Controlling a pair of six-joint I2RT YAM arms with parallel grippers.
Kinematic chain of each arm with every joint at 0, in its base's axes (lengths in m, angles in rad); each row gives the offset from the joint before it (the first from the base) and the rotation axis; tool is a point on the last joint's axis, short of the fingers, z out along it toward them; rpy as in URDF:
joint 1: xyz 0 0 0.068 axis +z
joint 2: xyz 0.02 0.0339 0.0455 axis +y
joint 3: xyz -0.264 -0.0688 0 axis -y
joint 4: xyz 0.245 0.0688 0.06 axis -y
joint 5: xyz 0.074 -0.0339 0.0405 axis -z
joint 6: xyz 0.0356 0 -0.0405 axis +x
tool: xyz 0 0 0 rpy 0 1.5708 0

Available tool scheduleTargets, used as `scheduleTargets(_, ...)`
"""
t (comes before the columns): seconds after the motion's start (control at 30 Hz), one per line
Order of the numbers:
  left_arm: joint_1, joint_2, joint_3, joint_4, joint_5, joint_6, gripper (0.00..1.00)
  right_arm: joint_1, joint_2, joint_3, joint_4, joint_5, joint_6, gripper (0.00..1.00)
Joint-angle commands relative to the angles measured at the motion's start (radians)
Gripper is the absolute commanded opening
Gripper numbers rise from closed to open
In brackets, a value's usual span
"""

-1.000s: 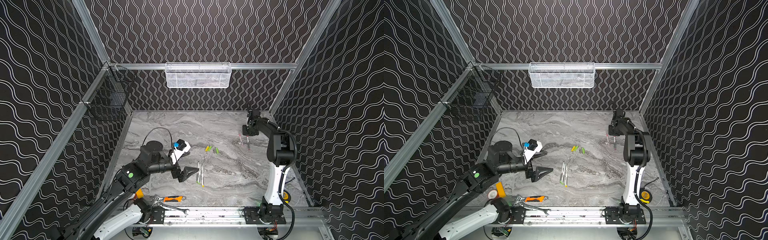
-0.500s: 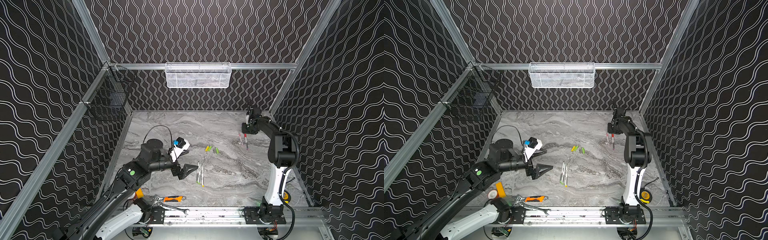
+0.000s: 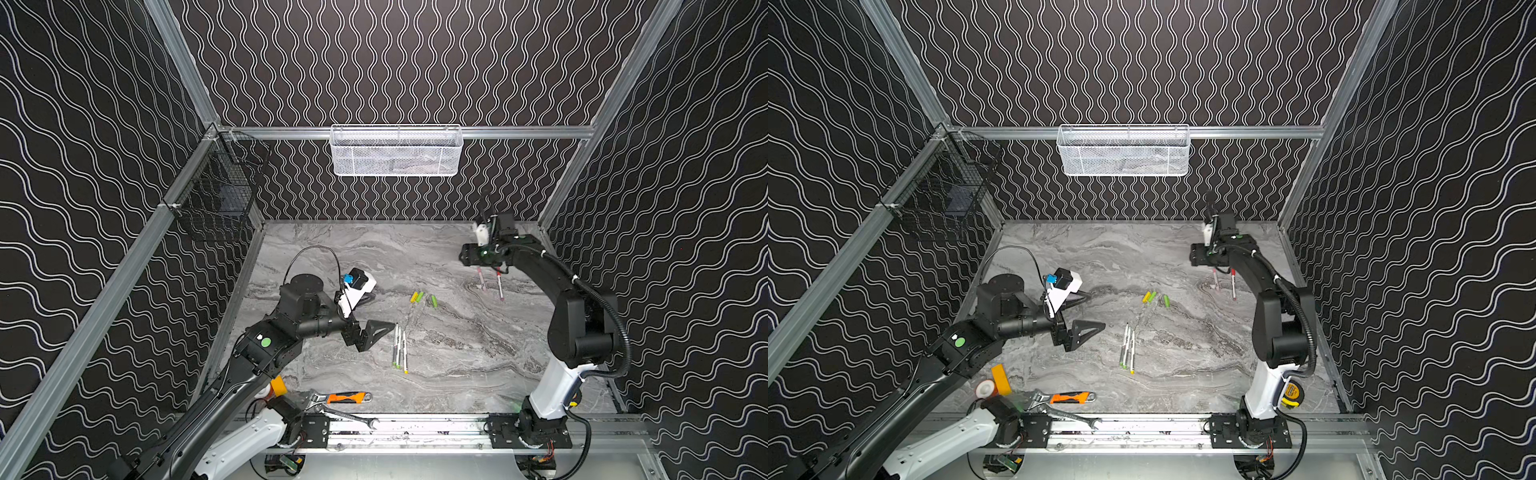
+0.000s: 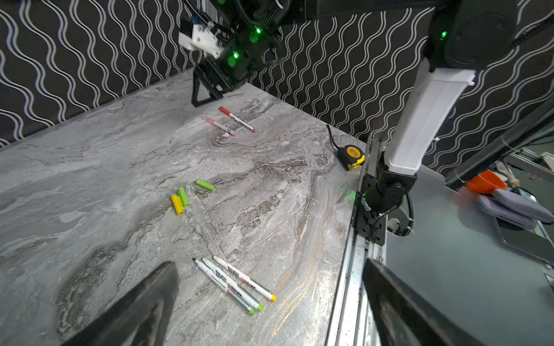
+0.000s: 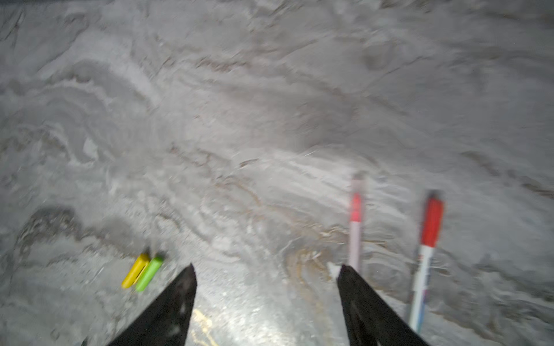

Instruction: Insert the pens into the pen caps

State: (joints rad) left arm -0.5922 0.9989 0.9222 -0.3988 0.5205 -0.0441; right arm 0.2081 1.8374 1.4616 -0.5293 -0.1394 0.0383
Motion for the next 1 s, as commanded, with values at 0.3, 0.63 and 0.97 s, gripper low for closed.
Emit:
scheduleTargets(0.3, 0.015, -0.002, -0.006, 0.049, -0.063, -0.035, 0.99, 0.268, 0.051, -0.133, 0.175, -0.14, 0.201, 0.61)
scheduleTargets(0.63, 0.018, -0.015, -0.01, 0.034, -0.065, -0.03, 0.99, 0.283, 0.174, -0.063, 0.132, -0.075, 0.245, 0.44)
scheduleTargets(0.97, 0.02, -0.008, -0.008, 0.031, -0.067, -0.025, 0.99, 0.303, 0.142, -0.089, 0.17, -0.111, 0.21, 0.4)
